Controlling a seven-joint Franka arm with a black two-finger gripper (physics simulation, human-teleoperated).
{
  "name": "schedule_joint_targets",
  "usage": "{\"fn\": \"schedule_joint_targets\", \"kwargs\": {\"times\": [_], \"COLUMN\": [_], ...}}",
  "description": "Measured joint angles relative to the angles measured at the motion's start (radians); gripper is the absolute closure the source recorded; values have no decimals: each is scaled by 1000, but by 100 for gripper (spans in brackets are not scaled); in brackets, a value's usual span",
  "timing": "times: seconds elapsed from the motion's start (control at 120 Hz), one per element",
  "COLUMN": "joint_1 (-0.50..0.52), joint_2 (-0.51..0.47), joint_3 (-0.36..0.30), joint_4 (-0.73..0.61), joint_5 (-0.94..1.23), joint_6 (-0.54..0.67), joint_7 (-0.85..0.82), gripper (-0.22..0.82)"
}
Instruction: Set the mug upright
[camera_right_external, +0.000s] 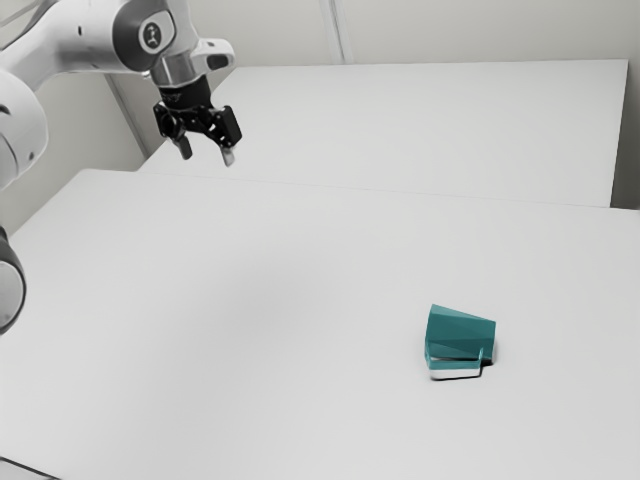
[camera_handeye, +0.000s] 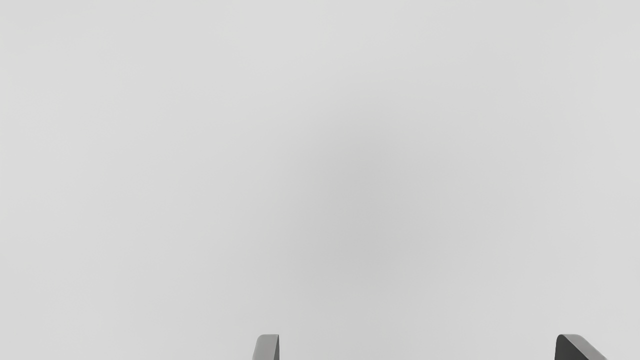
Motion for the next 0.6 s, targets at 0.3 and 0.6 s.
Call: {"fn": "schedule_joint_targets", "kwargs": {"times": [0.3, 0.6], "joint_1": [-51, -78], "joint_2": [-40, -80], "joint_3": [-16, -48], "joint_4": [-37, -328], "joint_5": [-27, -368], "joint_6": [9, 169], "joint_7": [7, 20], "gripper": [0, 0]}}
